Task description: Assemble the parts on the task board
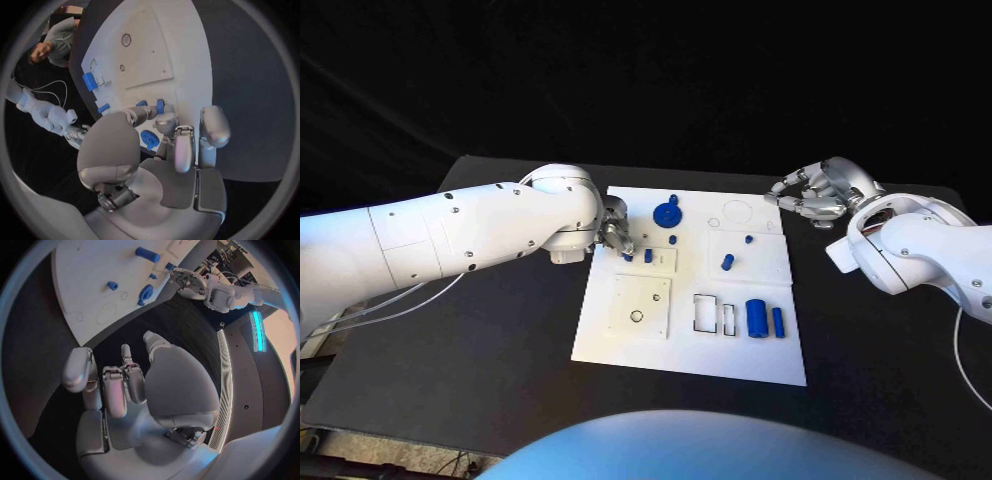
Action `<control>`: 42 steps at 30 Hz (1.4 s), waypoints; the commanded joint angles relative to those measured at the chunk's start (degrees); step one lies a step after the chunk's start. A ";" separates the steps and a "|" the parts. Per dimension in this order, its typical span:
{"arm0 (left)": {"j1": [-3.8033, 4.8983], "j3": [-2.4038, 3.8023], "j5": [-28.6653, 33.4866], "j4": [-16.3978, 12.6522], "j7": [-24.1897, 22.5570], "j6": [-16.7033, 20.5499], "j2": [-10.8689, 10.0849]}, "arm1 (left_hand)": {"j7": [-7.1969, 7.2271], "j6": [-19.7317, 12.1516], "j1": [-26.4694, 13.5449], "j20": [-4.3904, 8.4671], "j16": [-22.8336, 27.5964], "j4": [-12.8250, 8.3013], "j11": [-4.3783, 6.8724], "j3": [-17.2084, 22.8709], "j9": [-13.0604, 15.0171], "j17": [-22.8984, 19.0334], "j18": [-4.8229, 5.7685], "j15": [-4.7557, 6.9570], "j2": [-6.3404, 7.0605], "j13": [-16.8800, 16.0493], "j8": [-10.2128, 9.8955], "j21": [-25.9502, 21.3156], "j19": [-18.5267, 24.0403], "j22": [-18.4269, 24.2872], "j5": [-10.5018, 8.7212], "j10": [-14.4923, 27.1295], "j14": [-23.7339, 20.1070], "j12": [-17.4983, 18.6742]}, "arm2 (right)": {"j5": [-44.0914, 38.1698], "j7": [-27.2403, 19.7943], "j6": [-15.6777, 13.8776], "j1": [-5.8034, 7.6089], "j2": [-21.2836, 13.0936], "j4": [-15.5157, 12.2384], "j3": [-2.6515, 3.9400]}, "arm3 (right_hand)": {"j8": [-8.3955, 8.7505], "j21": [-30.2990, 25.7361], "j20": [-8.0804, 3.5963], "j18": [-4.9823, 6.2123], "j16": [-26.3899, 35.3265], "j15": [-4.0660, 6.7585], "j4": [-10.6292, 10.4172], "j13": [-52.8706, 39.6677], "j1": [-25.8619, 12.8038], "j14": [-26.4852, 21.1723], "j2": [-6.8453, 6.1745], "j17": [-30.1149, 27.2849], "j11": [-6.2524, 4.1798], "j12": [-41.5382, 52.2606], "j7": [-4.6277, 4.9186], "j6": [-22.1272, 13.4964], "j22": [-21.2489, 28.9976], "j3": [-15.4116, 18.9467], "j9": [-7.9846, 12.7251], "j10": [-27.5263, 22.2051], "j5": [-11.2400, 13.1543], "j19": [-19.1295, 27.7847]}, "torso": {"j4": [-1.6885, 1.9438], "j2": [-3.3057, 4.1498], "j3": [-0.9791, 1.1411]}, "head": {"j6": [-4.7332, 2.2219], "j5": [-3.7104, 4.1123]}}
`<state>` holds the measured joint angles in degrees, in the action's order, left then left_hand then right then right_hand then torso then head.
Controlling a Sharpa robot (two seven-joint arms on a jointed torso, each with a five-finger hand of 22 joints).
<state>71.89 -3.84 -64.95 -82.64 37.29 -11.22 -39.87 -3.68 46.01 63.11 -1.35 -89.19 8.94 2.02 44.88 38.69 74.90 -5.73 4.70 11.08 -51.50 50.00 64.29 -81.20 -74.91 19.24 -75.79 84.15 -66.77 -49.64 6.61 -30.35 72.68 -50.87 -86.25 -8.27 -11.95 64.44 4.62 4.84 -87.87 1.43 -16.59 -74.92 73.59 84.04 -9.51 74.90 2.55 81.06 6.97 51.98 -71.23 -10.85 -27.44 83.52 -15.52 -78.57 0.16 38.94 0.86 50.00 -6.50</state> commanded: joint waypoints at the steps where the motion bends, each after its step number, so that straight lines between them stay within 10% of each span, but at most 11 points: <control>1: -0.29 -0.01 -0.40 -0.11 0.14 -1.00 0.17 | 1.57 1.86 -0.02 0.04 -0.22 -9.39 -0.01 9.39 0.06 13.61 0.80 0.38 -0.43 -0.01 0.37 0.13 -0.21 -8.62 0.39 -0.23 5.57 -0.28 | -0.39 -0.29 0.58 -0.06 0.02 -0.04 0.00 | -0.15 -0.32 -0.27 1.07 0.30 0.29 0.00 -5.68 -0.61 4.54 -0.20 8.99 -0.25 -0.13 0.01 -0.32 0.02 -0.33 -0.09 -0.04 -0.23 -0.21 | -0.04 0.01 0.00 | 0.00 0.03; 20: -0.50 0.00 0.01 -0.15 0.14 -0.78 0.10 | 1.58 1.74 -1.24 0.02 -0.21 -8.92 -0.04 9.20 -0.07 13.58 0.82 0.35 -0.35 0.15 0.32 0.24 -0.17 -8.61 0.16 -0.39 5.57 -0.21 | -0.39 -0.33 0.55 -0.10 0.06 0.00 0.00 | -0.16 -0.43 -0.27 1.09 0.33 0.30 0.04 -5.64 -0.59 4.52 -0.22 8.93 -0.26 -0.16 0.01 -0.33 0.08 -0.35 -0.11 -0.07 -0.23 -0.18 | 0.02 -0.02 0.02 | 0.00 0.04; 33: -0.50 0.02 1.32 0.30 0.72 -0.38 0.17 | 2.57 2.28 -9.92 0.19 -0.16 -3.30 0.55 5.61 -1.52 13.42 0.83 0.74 1.37 0.77 -0.43 -0.07 0.00 -8.48 -9.20 -0.22 5.53 -0.05 | -0.35 -0.37 0.57 -0.13 0.02 0.00 0.00 | -0.16 -0.54 -0.27 1.11 0.36 0.30 0.03 -5.47 -0.63 4.50 -0.24 8.86 -0.26 -0.33 0.02 -0.37 0.15 -0.34 -0.12 -0.19 -0.23 -0.14 | -0.02 -0.02 0.07 | 0.00 0.05; 42: -0.51 0.01 1.46 0.91 0.82 -0.25 0.50 | 2.59 2.78 -10.88 0.23 -0.19 -1.84 0.55 3.99 -2.00 13.47 0.82 0.77 1.76 0.88 -0.60 -0.22 -0.02 -8.48 -11.75 -0.17 5.54 -0.07 | -0.54 -0.41 0.52 -0.15 0.00 0.00 0.00 | -0.16 -0.54 -0.27 1.11 0.36 0.30 0.03 -5.47 -0.63 4.50 -0.24 8.86 -0.26 -0.33 0.02 -0.37 0.15 -0.34 -0.12 -0.19 -0.23 -0.14 | -0.05 0.04 0.00 | 0.00 0.15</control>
<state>71.50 -3.77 -64.40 -81.70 37.86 -11.00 -39.54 -0.78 48.69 52.84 -1.35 -89.18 6.91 2.55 48.99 36.75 74.90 -5.73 5.12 12.91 -50.67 49.60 64.29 -81.18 -74.91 7.74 -76.31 84.15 -66.74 -49.64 6.56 -30.35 72.57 -50.88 -86.22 -8.27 -11.95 64.19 4.62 4.84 -87.87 1.43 -16.60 -74.90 73.37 84.04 -9.73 74.95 2.55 81.06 6.97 51.98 -71.13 -10.85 -27.51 83.51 -15.52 -78.57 0.13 38.92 0.91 50.01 -6.38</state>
